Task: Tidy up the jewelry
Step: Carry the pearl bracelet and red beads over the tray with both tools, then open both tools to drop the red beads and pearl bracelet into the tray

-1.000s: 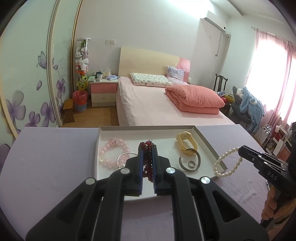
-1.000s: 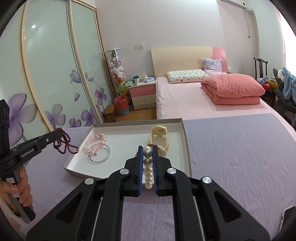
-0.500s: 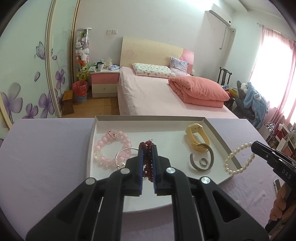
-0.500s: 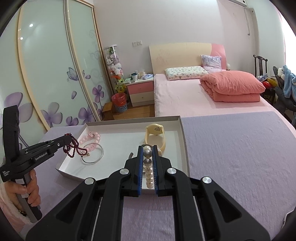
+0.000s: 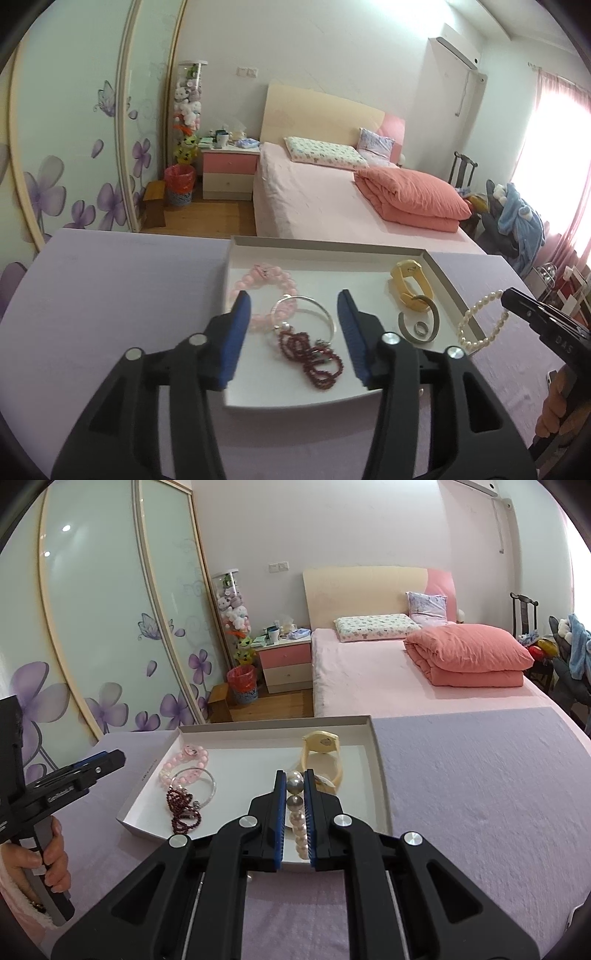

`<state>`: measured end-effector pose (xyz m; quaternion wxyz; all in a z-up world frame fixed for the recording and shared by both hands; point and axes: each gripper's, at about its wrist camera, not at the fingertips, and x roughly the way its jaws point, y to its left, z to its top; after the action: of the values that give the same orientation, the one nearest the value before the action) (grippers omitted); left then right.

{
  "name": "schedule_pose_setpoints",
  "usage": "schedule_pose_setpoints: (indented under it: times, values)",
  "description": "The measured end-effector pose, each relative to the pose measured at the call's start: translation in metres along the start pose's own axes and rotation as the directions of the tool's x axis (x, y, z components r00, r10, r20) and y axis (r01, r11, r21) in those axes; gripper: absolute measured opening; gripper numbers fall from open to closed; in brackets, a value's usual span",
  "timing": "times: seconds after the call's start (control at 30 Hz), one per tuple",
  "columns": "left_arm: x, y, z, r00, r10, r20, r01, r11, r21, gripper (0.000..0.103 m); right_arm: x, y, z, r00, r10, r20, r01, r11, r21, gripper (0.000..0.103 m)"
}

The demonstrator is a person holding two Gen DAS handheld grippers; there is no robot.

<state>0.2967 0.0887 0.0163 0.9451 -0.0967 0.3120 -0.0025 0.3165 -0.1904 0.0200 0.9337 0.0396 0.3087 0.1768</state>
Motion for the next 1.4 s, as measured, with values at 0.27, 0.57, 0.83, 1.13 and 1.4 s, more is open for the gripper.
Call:
schedule_pose_setpoints:
  times: [0.27, 0.57, 0.83, 1.13, 1.4]
  values:
    - [-0.018, 0.012, -0.003, 1.000, 0.013, 0.015, -0.012, 1.000, -0.016, 0.054, 0.026, 0.028, 0.016, 0.999, 0.041, 0.002, -0.040, 0.999, -0.030, 0.010]
    - [-0.021, 0.007, -0.009, 1.000, -0.014, 0.018, 0.013, 1.000, 0.004, 0.054, 0.079, 0.007, 0.014, 0.995, -0.070, -0.078, 0.070, 0.998, -0.008, 0.010]
    - [-0.017, 0.001, -0.009, 0.999, -0.031, 0.019, 0.031, 0.999, 0.015, 0.054, 0.084, -0.001, 0.009, 0.991, -0.094, -0.093, 0.095, 0.995, 0.006, 0.010]
    - [-0.022, 0.003, -0.010, 0.999, -0.030, 0.022, 0.030, 0.999, 0.011, 0.060, 0.073, 0.001, 0.011, 0.991, -0.115, -0.070, 0.115, 0.993, -0.001, 0.044]
    - [-0.043, 0.009, -0.023, 0.999, -0.034, 0.033, 0.033, 0.999, 0.006, 0.062, 0.031, 0.008, -0.013, 0.998, -0.026, -0.062, 0.026, 1.000, 0.004, 0.042]
